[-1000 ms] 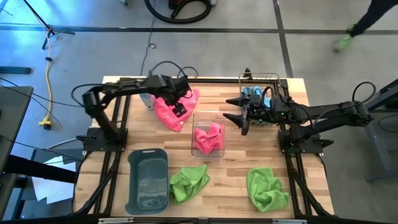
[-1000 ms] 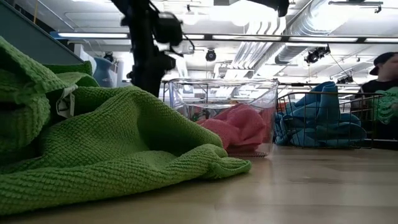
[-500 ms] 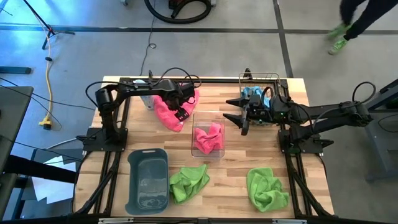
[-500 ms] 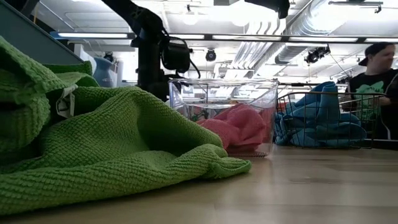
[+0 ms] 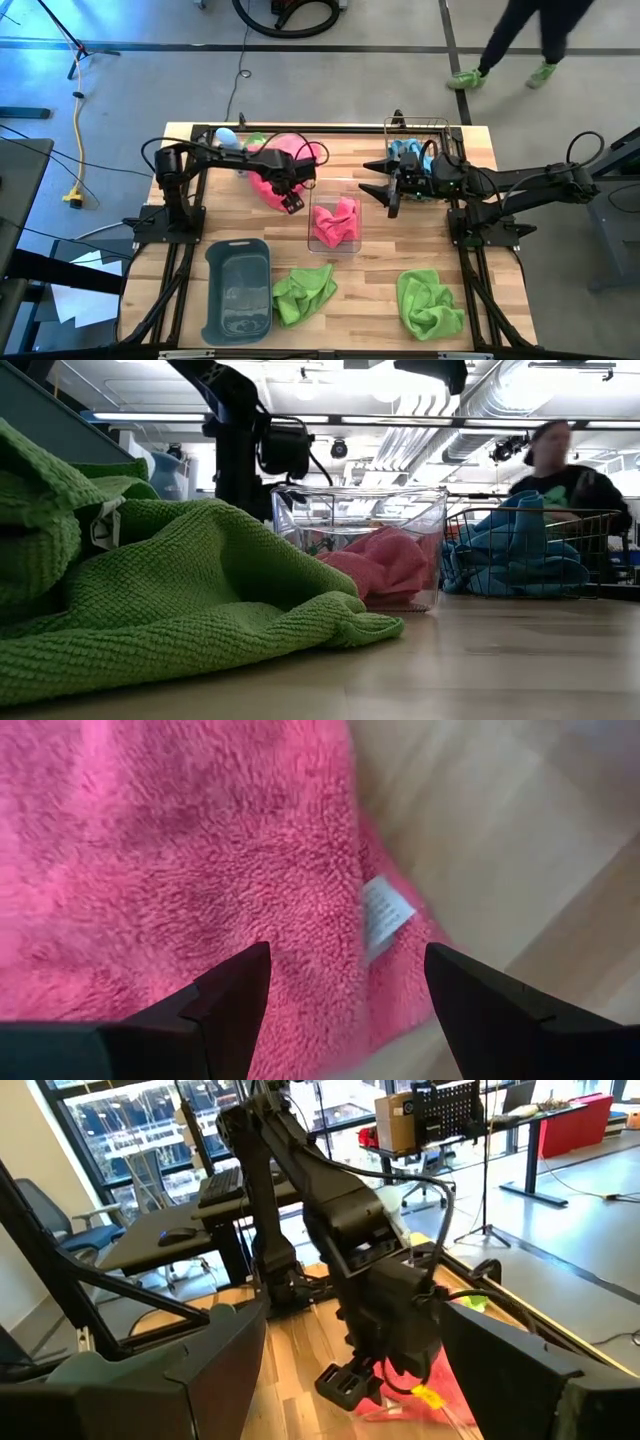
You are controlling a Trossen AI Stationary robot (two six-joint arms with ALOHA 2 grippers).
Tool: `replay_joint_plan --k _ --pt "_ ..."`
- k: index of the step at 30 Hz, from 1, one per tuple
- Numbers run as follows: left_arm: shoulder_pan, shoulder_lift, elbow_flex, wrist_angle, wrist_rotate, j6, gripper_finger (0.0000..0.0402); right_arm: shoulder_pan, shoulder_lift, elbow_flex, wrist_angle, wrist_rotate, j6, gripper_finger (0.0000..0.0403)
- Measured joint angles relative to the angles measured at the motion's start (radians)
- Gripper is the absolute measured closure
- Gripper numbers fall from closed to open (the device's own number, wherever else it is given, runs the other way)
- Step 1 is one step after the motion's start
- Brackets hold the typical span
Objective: Sort microfiber towel by color & place in baskets
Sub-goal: Put the pink microfiber cloth into the transparent bin
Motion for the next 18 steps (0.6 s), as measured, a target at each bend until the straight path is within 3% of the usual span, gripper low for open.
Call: replay_joint_plan --k 8,14,18 --pt "-0.003 0.000 -0.019 0.036 -0.014 -0.036 0.0168 0.000 0.000 0.000 -0.003 0.000 0.000 0.0107" --pt "-0.008 0.004 -0.019 0.038 -0.039 -0.027 0.0262 0.000 0.000 0.000 -0.003 0.000 0.017 0.0107" --pt "-0.008 0.004 -0.019 0.043 -0.038 0.007 0.0349 0.000 0.000 0.000 -0.004 0.000 0.026 0.0107"
